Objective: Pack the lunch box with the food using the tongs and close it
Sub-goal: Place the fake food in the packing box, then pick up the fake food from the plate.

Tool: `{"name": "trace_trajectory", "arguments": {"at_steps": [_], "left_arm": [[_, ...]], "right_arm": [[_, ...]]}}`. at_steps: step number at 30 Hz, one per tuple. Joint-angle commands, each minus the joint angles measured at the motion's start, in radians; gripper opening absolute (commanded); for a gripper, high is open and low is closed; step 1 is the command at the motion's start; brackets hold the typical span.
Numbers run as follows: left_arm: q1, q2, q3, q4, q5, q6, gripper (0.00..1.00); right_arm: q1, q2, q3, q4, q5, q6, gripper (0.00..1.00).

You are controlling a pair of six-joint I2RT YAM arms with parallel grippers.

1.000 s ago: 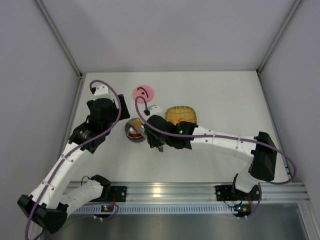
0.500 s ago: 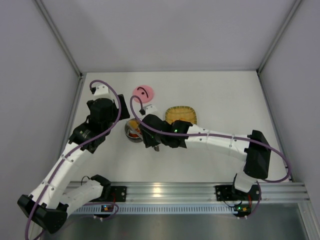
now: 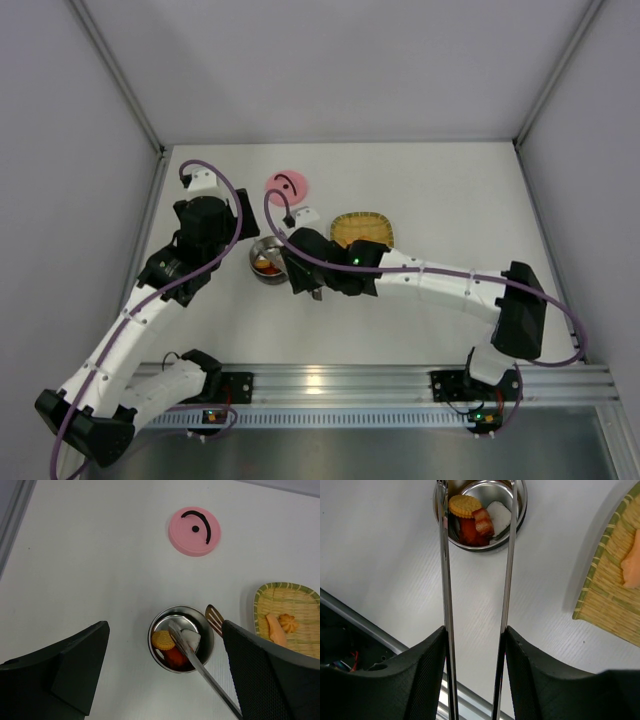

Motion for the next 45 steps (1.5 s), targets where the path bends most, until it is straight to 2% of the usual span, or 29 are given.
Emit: {"name": "trace_trajectory", "arguments": {"at_steps": [1,10,18,30,45], "left_arm": [[0.004,-0.004,0.016,0.022,-0.019,0.005,0.99],[0.004,-0.002,0.018,0.024,-0.013,0.005,0.99],[0.004,-0.002,0.016,0.024,-0.01,0.005,0.99],[0.004,0.002,0.015,0.024,-0.011,0.007,0.99],[0.004,0.002,0.016,0.024,-0.015,0.008,0.99]], "right_arm": [[-0.016,-0.125,-0.004,-0.017,0.071,0.001,0.47],[-0.107,-0.391,-0.228,-0.131,0.204,0.073,0.48],[-0.263,-0.509,-0.444,-0.135,0.182,0.089,0.48],[-0.303,-0.416,-0.497,-0.019,0.117,0.062,0.46],[-0.308,-0.354,-0.478,0.018,0.094,0.047,0.46]]}}
